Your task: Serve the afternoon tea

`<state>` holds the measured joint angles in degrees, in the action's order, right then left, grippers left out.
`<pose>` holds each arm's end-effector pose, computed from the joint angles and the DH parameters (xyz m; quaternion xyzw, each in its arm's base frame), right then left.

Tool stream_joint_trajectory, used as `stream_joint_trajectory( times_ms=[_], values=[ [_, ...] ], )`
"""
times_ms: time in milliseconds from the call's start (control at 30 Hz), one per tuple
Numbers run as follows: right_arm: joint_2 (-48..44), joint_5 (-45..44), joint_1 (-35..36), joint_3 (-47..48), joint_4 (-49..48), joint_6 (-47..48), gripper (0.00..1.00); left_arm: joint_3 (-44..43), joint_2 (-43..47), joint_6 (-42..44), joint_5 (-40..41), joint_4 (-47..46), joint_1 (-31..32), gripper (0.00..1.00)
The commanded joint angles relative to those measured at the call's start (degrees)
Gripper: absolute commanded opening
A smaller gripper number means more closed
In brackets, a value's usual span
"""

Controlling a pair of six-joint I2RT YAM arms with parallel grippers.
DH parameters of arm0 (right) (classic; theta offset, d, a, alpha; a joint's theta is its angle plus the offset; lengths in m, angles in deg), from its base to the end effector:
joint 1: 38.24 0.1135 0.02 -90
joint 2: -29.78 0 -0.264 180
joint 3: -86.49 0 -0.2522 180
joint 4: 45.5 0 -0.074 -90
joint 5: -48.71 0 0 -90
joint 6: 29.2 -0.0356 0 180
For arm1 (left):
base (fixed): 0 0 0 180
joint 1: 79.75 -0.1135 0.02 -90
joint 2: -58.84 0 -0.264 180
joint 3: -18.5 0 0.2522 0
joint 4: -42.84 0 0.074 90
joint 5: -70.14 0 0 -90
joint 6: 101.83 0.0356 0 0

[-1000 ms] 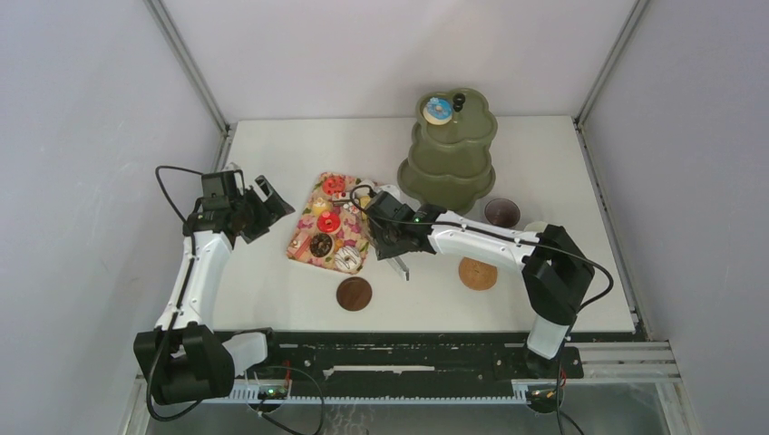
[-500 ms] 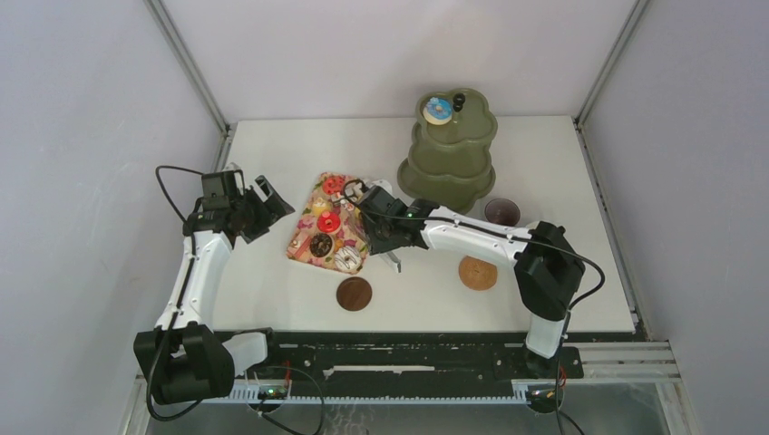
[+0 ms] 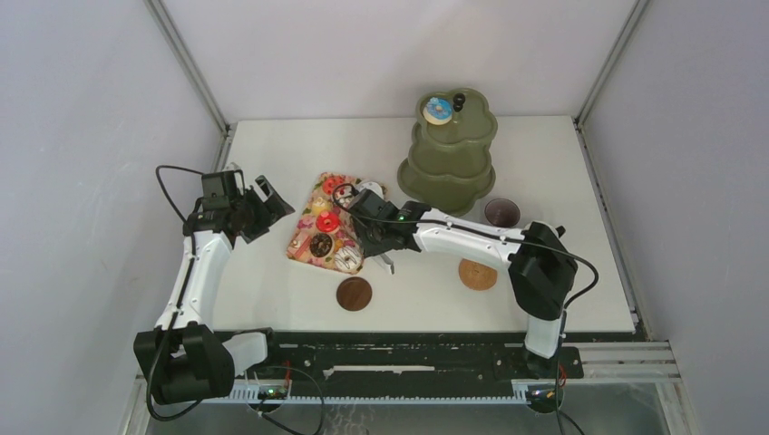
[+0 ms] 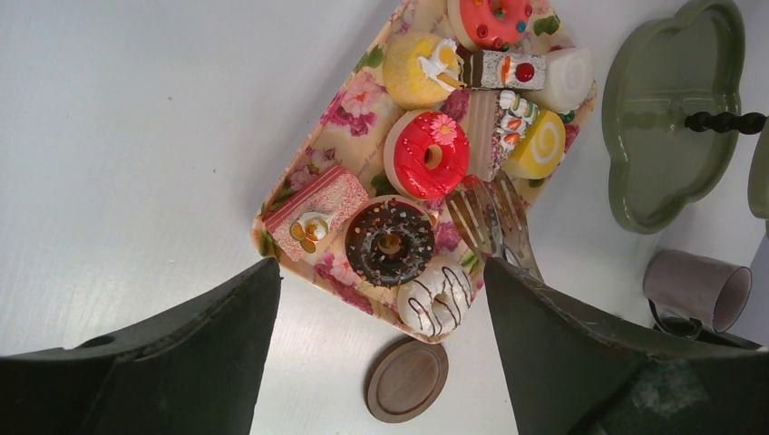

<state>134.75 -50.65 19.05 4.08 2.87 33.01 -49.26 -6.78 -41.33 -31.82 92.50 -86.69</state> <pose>0.2209 0.3332 0.2459 -0.2193 0.9272 0.1410 0.2690 0.2357 0.0213 0.2831 -0.2540 0.8923 -0.1657 0.3343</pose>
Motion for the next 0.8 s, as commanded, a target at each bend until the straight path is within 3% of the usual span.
stream_joint_trajectory(
  times_ms=[0, 433, 567, 767],
  values=[
    [0.65, -2.7, 0.11, 2.97, -0.95, -0.69, 0.44, -1.73, 0.09, 1.28, -0.21, -1.3, -0.33, 0.87],
    [4.06, -6.95, -0.03, 8.1, 1.6, -3.69, 0.44, -1.68, 0.26, 1.41, -0.5, -1.27, -0.34, 0.87],
    [2.36, -7.64, 0.14, 6.31, 1.02, -3.93, 0.34, -1.66, 0.41, 1.46, -0.51, -1.27, -0.29, 0.87],
    [-2.86, -7.45, 0.65, 2.09, 0.2, -3.07, 0.08, -1.47, 0.46, 1.46, -0.74, -1.25, -0.27, 0.87]
  ],
)
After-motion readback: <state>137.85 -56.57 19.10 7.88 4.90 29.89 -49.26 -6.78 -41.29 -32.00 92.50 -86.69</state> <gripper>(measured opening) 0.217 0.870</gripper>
